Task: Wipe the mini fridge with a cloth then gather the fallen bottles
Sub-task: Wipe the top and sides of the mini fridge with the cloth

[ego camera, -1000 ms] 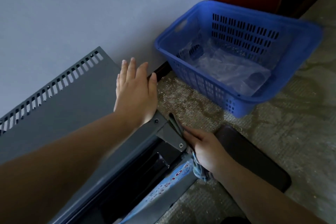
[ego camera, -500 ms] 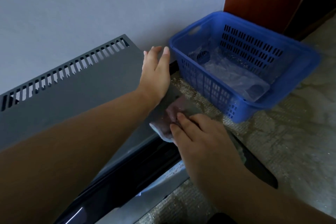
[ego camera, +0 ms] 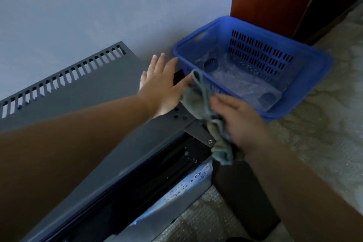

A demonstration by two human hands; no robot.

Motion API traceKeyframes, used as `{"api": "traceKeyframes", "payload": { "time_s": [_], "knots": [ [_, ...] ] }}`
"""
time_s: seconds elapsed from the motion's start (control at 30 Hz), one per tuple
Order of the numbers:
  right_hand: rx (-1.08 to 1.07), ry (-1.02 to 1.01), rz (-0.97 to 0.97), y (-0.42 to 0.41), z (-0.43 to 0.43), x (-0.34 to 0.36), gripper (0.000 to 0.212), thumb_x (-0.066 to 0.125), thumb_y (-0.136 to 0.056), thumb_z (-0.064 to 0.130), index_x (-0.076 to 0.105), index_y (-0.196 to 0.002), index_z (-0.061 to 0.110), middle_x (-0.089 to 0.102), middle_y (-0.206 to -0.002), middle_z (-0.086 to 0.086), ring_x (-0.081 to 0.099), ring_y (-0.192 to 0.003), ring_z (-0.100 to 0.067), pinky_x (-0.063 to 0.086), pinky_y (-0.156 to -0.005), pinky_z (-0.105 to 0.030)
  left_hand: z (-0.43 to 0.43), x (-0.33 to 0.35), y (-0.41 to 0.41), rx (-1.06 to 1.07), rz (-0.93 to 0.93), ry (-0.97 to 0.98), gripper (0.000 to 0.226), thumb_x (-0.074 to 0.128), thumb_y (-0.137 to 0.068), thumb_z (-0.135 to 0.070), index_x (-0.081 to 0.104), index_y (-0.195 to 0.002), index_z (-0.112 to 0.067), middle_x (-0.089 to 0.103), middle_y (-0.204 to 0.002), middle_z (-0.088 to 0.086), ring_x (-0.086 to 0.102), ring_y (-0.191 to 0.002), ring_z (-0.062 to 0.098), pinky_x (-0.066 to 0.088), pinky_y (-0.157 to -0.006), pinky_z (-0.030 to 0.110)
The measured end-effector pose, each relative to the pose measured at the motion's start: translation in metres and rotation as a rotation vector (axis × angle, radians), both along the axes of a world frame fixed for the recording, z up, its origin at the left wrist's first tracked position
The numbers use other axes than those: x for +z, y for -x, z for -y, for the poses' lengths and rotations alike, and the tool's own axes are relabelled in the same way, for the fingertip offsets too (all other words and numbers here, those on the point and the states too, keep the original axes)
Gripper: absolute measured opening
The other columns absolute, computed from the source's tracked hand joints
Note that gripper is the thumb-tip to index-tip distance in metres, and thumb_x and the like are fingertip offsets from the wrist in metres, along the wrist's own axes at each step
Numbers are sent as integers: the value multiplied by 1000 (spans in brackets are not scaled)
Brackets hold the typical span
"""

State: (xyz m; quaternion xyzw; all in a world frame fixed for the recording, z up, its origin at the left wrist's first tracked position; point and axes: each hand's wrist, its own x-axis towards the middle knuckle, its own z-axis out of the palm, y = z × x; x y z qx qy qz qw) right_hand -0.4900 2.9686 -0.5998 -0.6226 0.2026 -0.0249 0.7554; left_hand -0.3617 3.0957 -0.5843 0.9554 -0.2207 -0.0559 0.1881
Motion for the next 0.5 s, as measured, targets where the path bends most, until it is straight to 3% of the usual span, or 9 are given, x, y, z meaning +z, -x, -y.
{"api": "traceKeyframes", "payload": {
  "time_s": [0.03, 0.1, 0.17, 0.23, 0.3, 0.4, 0.5],
  "knots": [
    [47, -45, -2, -5, -8, -7, 21, 54, -93, 27, 71, -81, 32, 74, -84, 4, 68, -86, -24, 58, -71, -29, 1, 0, -8, 16, 20, -58, 69, 25, -90, -61, 13, -149, -27, -3, -159, -1, -12, -145, 15, -3, -117, 43],
    [86, -170, 46, -12, -18, -16, 23, 51, -95, 23, 72, -93, 32, 73, -101, -3, 59, -111, -37, 49, -94, -40, 3, -2, -20, 83, 53, -109, 70, 19, -90, -63, 12, -149, -26, 0, -159, 1, -10, -146, 16, -2, -118, 46],
    [145, -245, 79, -18, -14, -29, 27, 49, -96, 17, 71, -102, 31, 70, -111, -8, 52, -117, -41, 43, -101, -47, 7, -5, -27, 85, 97, -174, 73, 13, -88, -66, 11, -150, -26, 2, -159, 2, -9, -146, 17, -2, -118, 46],
    [178, -280, 74, -18, -10, -50, 32, 50, -96, 12, 74, -95, 34, 70, -108, -14, 61, -107, -39, 47, -92, -42, 11, -8, -27, 59, 111, -267, 77, 8, -84, -69, 9, -150, -29, 0, -159, 0, -11, -146, 17, -4, -118, 46],
    [191, -289, 73, -17, -12, -76, 34, 50, -96, 9, 75, -92, 32, 73, -97, -7, 67, -90, -23, 50, -81, -33, 10, -7, -29, 35, 114, -338, 82, 2, -79, -75, 7, -149, -34, -4, -159, -2, -15, -145, 15, -7, -118, 46],
    [200, -309, 21, -18, -13, -130, 33, 47, -96, 4, 69, -105, 28, 72, -100, 2, 66, -94, -14, 52, -87, -31, 12, -4, -35, -57, 138, -441, 86, -6, -72, -79, 1, -147, -39, -11, -158, -4, -22, -142, 13, -14, -115, 44],
    [204, -250, -40, -22, -12, -178, 30, 48, -95, 4, 63, -115, 21, 69, -108, 8, 63, -98, -4, 47, -88, -18, 16, -3, -37, -215, 206, -458, 83, -7, -71, -77, -3, -146, -42, -16, -156, -8, -25, -140, 10, -19, -112, 43]
  ]
}}
